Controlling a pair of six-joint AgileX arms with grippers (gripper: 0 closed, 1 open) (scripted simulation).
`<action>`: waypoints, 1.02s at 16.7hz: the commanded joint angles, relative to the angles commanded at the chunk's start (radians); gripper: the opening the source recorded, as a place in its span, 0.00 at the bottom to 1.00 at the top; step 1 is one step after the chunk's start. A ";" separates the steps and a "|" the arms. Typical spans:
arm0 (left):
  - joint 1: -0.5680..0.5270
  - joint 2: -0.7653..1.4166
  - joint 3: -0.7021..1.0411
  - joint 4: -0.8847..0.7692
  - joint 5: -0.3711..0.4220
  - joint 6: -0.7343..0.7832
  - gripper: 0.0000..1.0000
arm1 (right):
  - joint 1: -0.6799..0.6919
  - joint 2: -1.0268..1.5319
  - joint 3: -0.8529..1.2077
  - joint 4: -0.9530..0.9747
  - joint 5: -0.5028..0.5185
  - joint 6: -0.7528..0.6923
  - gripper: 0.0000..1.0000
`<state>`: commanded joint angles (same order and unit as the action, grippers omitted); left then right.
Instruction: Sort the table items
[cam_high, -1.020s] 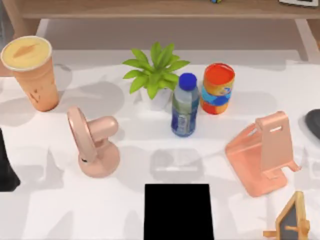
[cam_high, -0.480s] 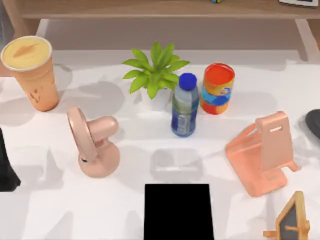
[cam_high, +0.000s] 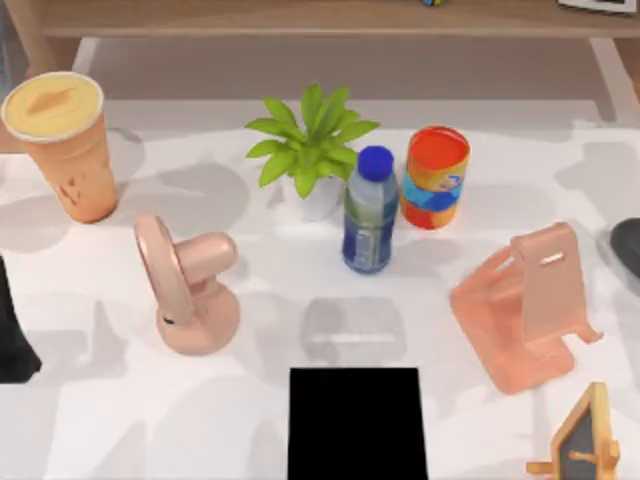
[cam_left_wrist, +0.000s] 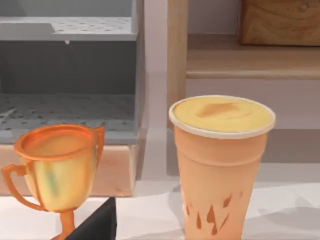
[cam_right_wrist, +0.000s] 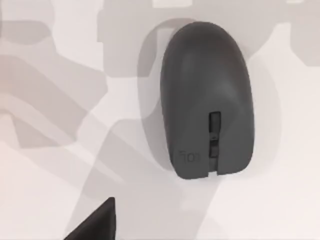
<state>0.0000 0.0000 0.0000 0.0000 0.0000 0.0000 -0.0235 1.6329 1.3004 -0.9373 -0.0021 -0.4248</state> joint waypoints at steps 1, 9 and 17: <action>0.000 0.000 0.000 0.000 0.000 0.000 1.00 | 0.000 0.085 0.068 -0.044 0.002 -0.023 1.00; 0.000 0.000 0.000 0.000 0.000 0.000 1.00 | 0.001 0.415 0.340 -0.228 0.009 -0.121 1.00; 0.000 0.000 0.000 0.000 0.000 0.000 1.00 | 0.003 0.439 0.284 -0.151 0.010 -0.119 1.00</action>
<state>0.0000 0.0000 0.0000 0.0000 0.0000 0.0000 -0.0208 2.0723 1.5841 -1.0888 0.0075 -0.5441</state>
